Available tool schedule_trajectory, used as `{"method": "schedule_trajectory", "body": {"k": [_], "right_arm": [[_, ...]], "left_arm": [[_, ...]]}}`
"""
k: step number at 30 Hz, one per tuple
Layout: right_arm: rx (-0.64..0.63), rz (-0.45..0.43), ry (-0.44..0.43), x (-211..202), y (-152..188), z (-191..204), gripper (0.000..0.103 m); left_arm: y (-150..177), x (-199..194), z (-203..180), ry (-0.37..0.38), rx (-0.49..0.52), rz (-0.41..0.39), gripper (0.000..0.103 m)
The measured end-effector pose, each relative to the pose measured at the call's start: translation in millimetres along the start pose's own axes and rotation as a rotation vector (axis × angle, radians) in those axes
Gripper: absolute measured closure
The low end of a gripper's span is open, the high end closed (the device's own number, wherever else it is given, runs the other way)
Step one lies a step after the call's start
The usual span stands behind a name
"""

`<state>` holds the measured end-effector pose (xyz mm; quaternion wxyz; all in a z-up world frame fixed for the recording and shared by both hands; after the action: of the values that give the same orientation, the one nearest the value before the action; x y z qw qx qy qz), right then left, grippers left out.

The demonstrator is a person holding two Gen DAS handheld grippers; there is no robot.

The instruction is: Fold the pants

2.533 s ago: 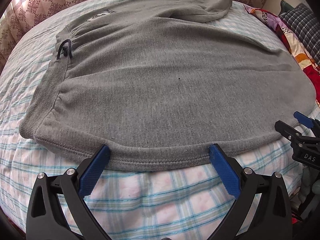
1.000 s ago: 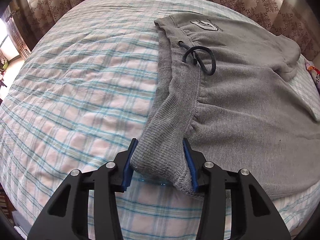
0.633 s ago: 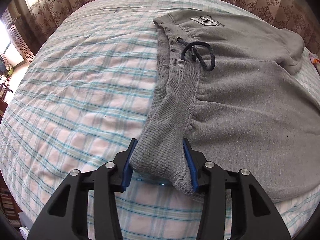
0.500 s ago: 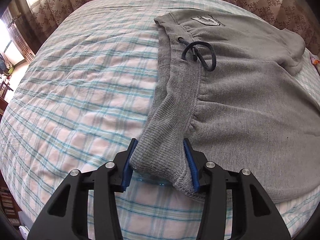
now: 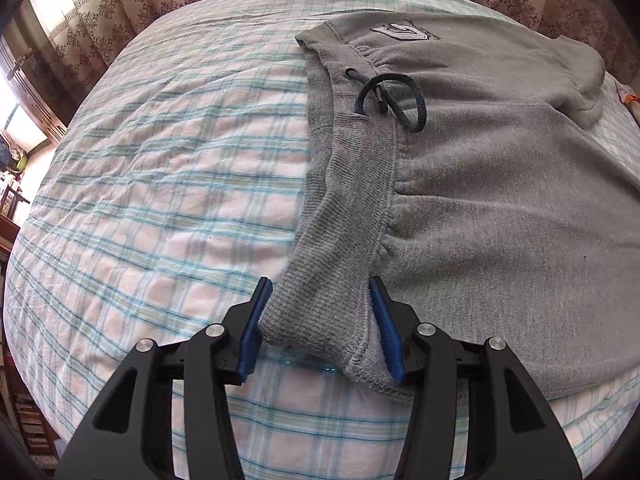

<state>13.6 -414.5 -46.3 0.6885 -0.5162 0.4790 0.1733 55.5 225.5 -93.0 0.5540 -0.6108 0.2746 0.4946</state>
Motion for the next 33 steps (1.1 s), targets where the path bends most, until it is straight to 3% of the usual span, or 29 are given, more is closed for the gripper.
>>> {"method": "schedule_trajectory", "body": {"k": [2, 5, 9, 13, 18, 23, 28, 33], "right_arm": [[-0.024, -0.084, 0.080, -14.1, -3.6, -4.6, 0.038], [-0.068, -0.211, 0.147, -40.0, -17.0, -4.7, 0.038], [-0.137, -0.268, 0.076, -51.0, -34.7, 18.7, 0.038], [-0.208, -0.218, -0.025, -32.1, -45.2, 58.9, 0.037], [-0.322, -0.142, -0.084, 3.0, -52.5, 107.6, 0.036], [-0.319, -0.023, -0.133, 41.9, -62.6, 131.7, 0.036], [-0.275, 0.063, -0.162, 81.6, -79.8, 146.5, 0.036], [-0.303, 0.021, -0.108, 106.3, -96.0, 168.1, 0.028]], "left_arm": [[-0.1, -5.4, 1.3, -0.026, 0.023, -0.022, 0.035], [-2.9, -15.7, 3.2, -0.047, 0.043, -0.052, 0.028], [-11.9, -38.5, -9.3, -0.102, 0.078, -0.132, 0.027], [-21.7, -57.8, -19.8, -0.181, 0.108, -0.212, 0.026], [-24.2, -50.6, -2.8, -0.219, 0.071, -0.172, 0.022], [-27.2, -49.3, 13.2, -0.251, 0.018, -0.155, 0.022], [-45.5, -62.7, -6.9, -0.247, 0.040, -0.218, 0.022], [-63.3, -69.3, -55.6, -0.152, 0.130, -0.259, 0.022]]}}
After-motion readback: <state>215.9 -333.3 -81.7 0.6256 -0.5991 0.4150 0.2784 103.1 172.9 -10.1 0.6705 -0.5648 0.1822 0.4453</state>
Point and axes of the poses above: each gripper's, at about its wrist camera, not at the fingertips, and x roughly the way its jaws point, z to its left, y to its underside, the point moved 2 cm from there along x, roughly the way its jaws point, and after that the axes turned 1 degree about z, right-handed, at the moved point
